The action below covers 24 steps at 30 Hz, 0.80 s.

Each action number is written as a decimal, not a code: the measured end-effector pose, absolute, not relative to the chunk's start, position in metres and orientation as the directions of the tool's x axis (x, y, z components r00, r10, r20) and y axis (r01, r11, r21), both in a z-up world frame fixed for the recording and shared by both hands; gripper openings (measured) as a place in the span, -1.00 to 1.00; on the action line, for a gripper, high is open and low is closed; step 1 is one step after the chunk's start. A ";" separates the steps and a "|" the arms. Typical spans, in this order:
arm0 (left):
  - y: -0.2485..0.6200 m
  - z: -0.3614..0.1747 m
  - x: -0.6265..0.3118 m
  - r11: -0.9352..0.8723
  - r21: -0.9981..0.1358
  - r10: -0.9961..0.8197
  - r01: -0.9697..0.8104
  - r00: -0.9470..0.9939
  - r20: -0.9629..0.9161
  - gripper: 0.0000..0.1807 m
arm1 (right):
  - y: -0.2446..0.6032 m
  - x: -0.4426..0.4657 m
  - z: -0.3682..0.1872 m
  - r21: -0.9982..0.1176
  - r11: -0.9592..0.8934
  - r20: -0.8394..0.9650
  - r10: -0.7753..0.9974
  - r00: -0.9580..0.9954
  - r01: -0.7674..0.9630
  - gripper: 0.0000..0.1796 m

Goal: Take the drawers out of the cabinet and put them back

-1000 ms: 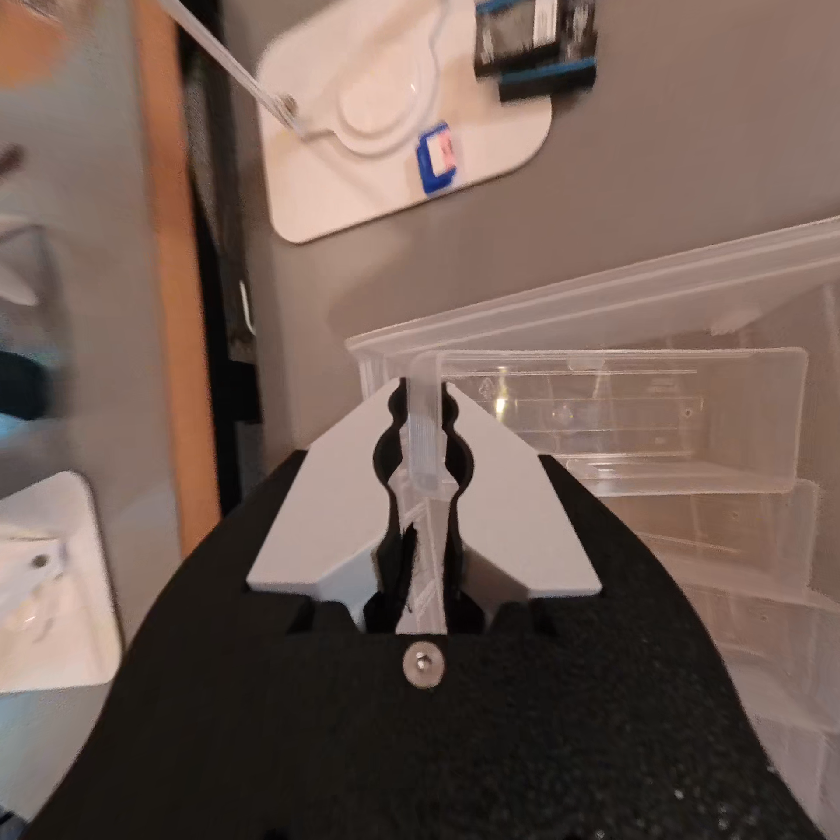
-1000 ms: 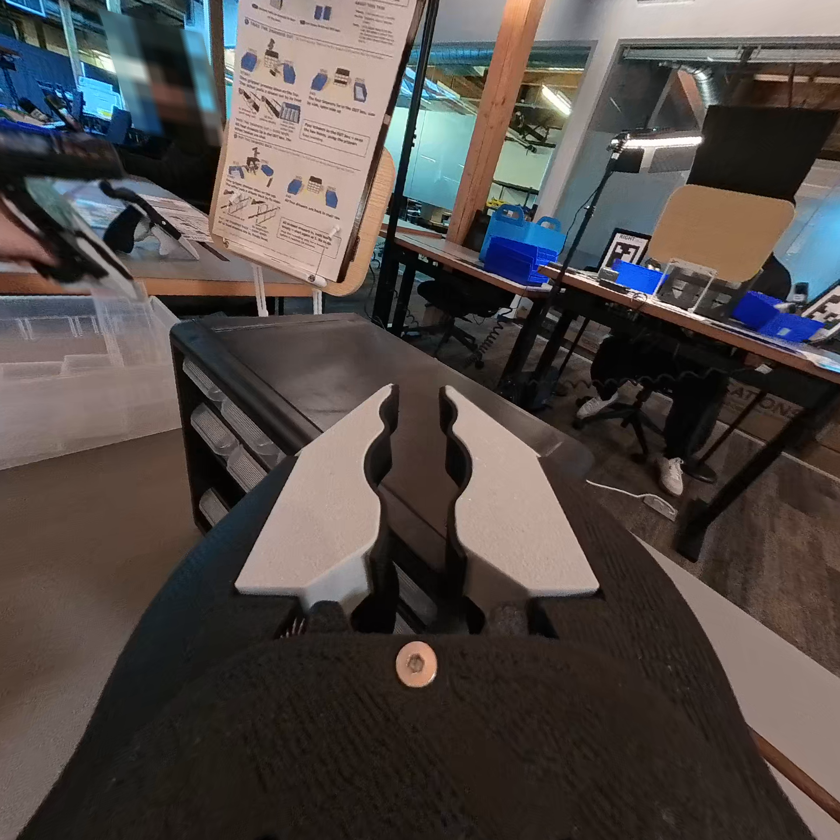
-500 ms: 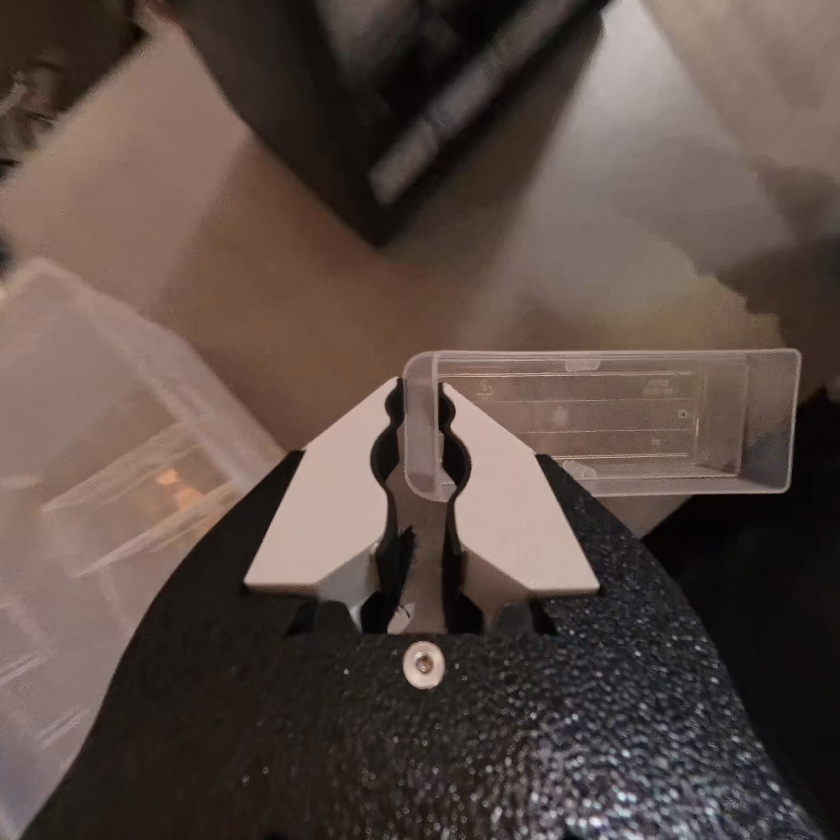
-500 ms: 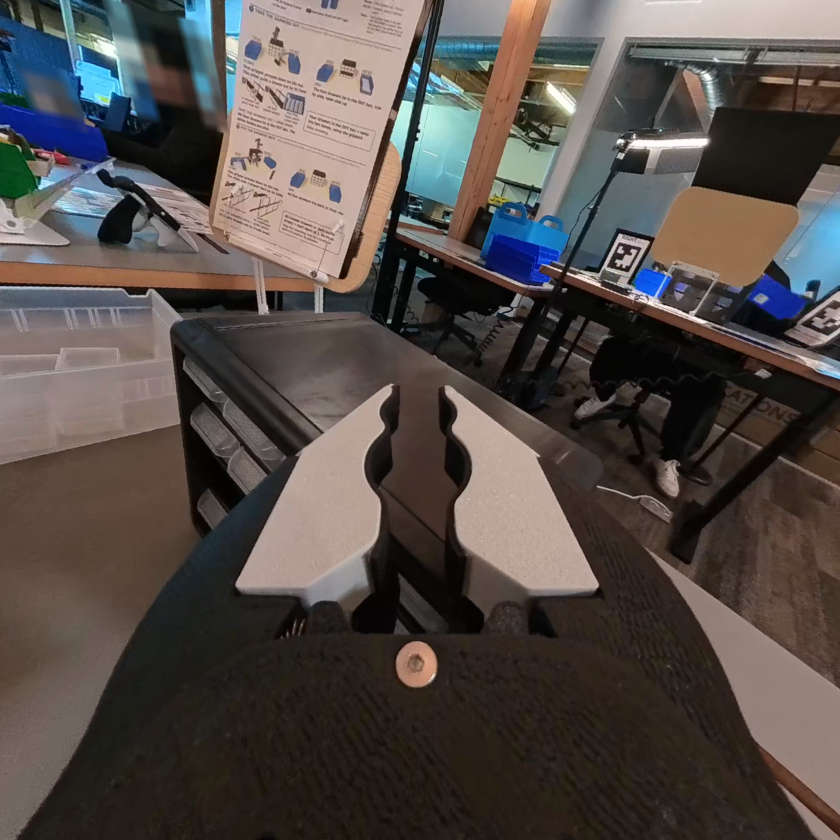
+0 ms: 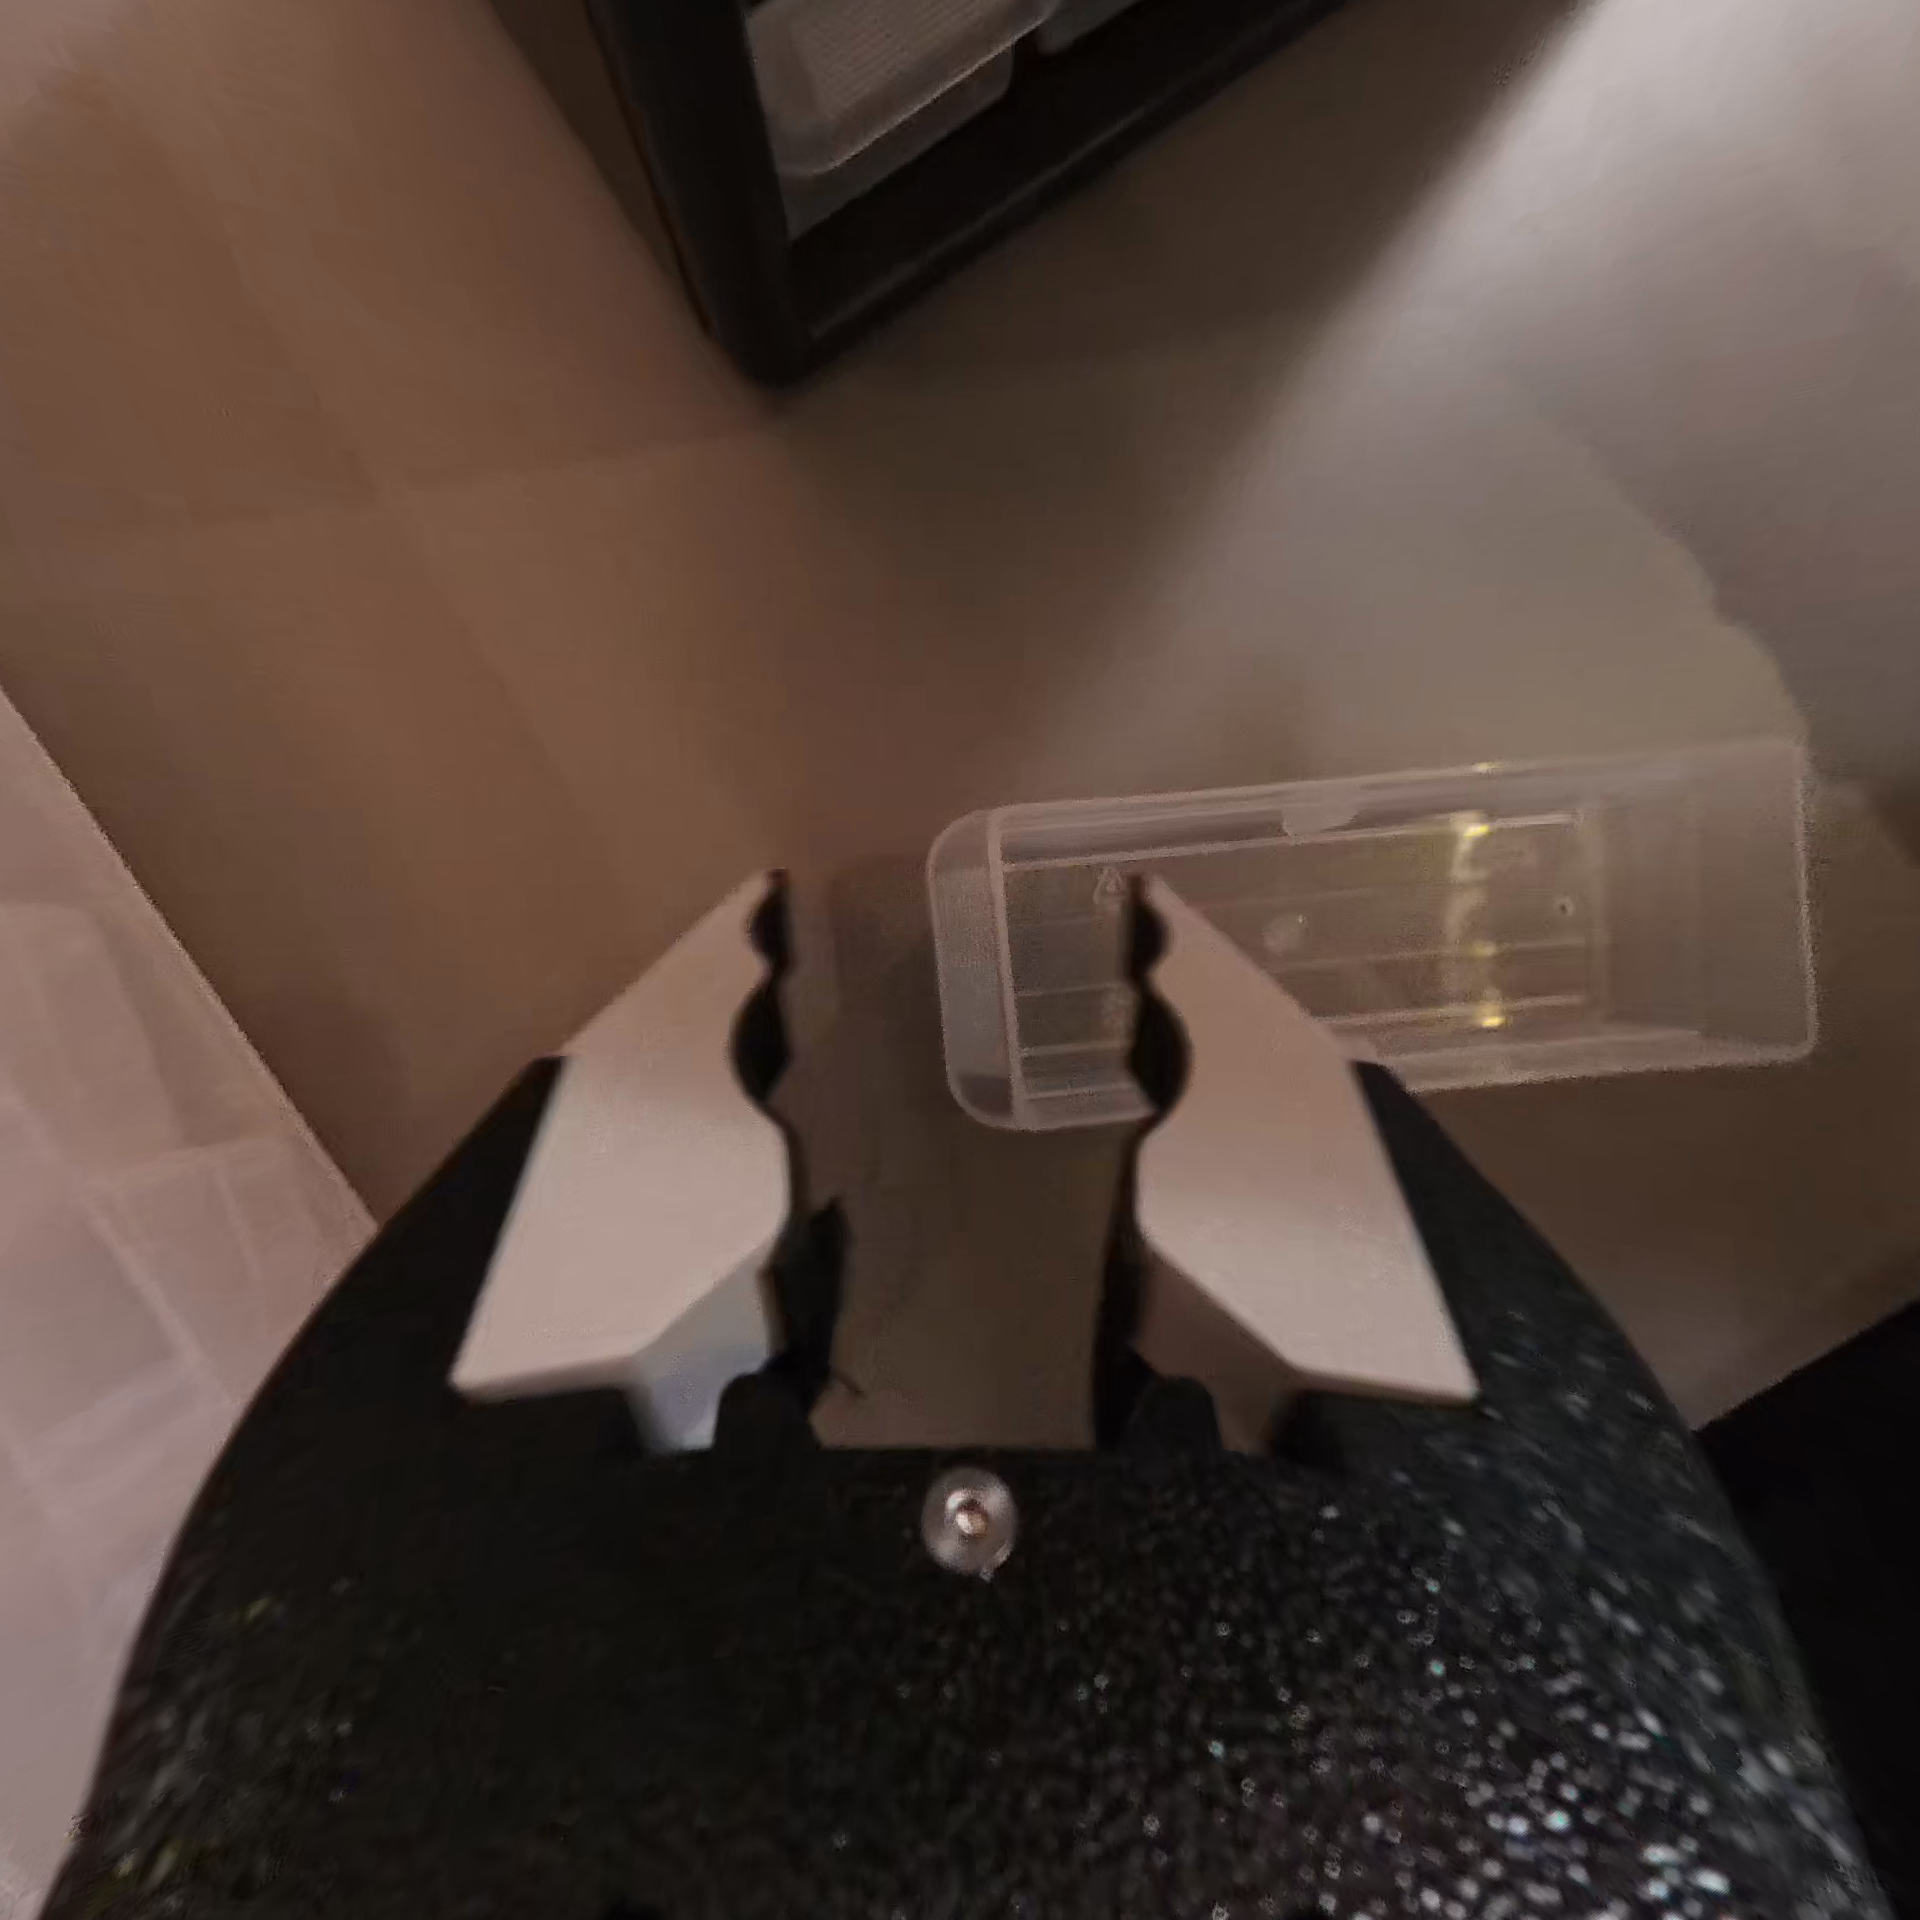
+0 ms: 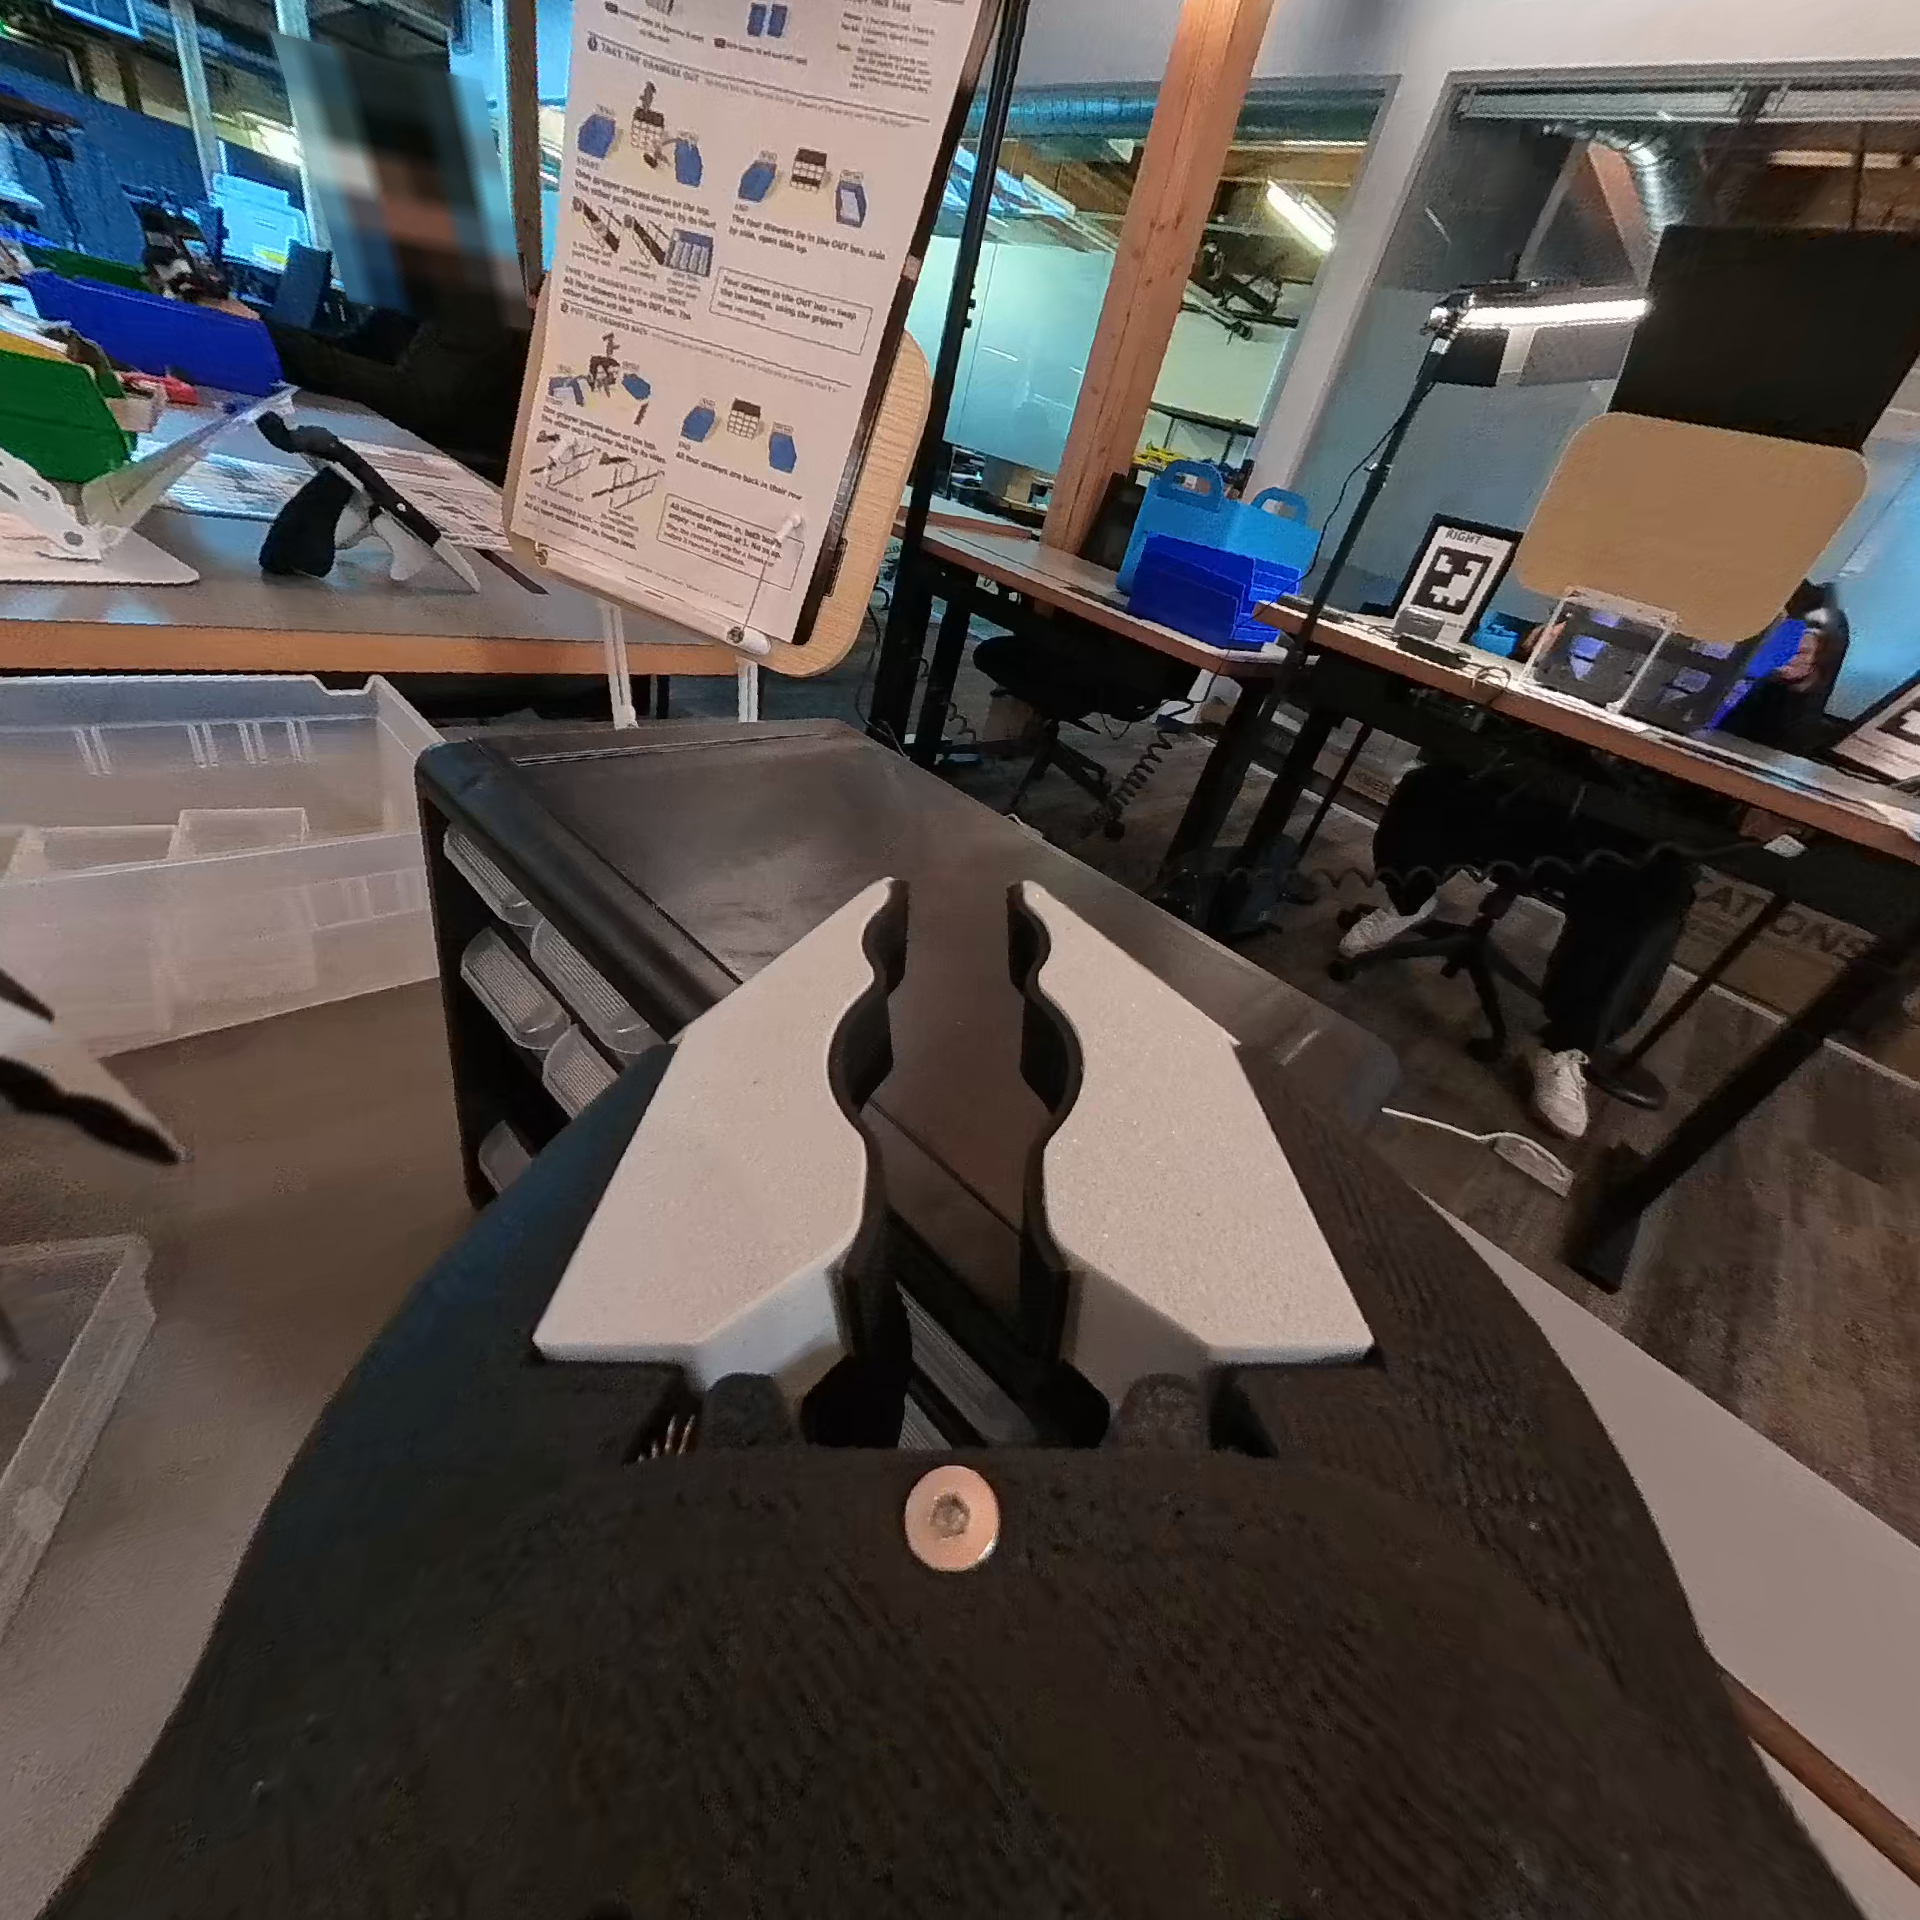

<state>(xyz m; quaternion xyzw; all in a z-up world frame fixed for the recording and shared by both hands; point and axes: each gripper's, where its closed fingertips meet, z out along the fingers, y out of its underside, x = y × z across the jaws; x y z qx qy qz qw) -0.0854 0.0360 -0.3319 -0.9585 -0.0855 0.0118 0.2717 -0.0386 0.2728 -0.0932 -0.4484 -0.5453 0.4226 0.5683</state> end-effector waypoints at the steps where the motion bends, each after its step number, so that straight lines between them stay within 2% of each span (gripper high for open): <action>1: 0.034 -0.327 -0.085 -0.841 -0.531 0.120 0.101 0.993 -0.001 -0.05 | 0.274 -0.038 -0.092 -0.971 0.237 0.237 0.970 0.054 0.005 -0.78; 2: 0.032 -0.321 -0.084 -0.848 -0.529 0.047 0.024 0.998 -0.030 0.13 | 0.274 -0.038 -0.091 -0.972 0.234 0.234 0.971 0.059 -0.003 -0.77; 4: 0.023 -0.312 -0.082 -0.852 -0.476 -0.182 -0.219 0.976 -0.123 0.29 | 0.273 -0.036 -0.088 -0.974 0.226 0.225 0.973 0.054 -0.021 -0.76; 6: 0.019 -0.306 -0.083 -0.773 -0.363 -0.447 -0.521 0.852 -0.271 0.36 | 0.273 -0.035 -0.086 -0.975 0.219 0.217 0.975 0.049 -0.036 -0.76; 8: 0.025 -0.306 -0.076 -0.658 -0.280 -0.623 -0.699 0.714 -0.319 0.27 | 0.273 -0.035 -0.086 -0.975 0.219 0.217 0.975 0.050 -0.037 -0.75; 11: 0.028 -0.315 -0.050 -0.443 -0.228 -0.824 -0.867 0.494 -0.279 0.06 | 0.273 -0.034 -0.086 -0.975 0.222 0.220 0.974 0.052 -0.029 -0.75; 13: 0.034 -0.320 -0.047 -0.366 -0.196 -0.864 -0.910 0.410 -0.291 -0.14 | 0.274 -0.034 -0.087 -0.975 0.221 0.220 0.974 0.053 -0.028 -0.75; 15: 0.036 -0.324 -0.044 -0.351 -0.209 -0.881 -0.913 0.398 -0.257 -0.25 | 0.274 -0.034 -0.087 -0.975 0.219 0.218 0.975 0.053 -0.030 -0.75; 21: 0.031 -0.332 -0.042 -0.526 -0.260 -0.815 -0.809 0.568 -0.117 -0.30 | 0.275 -0.035 -0.088 -0.977 0.211 0.210 0.977 0.044 -0.028 -0.75; 24: 0.023 -0.332 -0.049 -0.712 -0.202 -0.670 -0.673 0.737 -0.091 -0.32 | 0.275 -0.036 -0.090 -0.977 0.210 0.209 0.977 0.043 -0.023 -0.75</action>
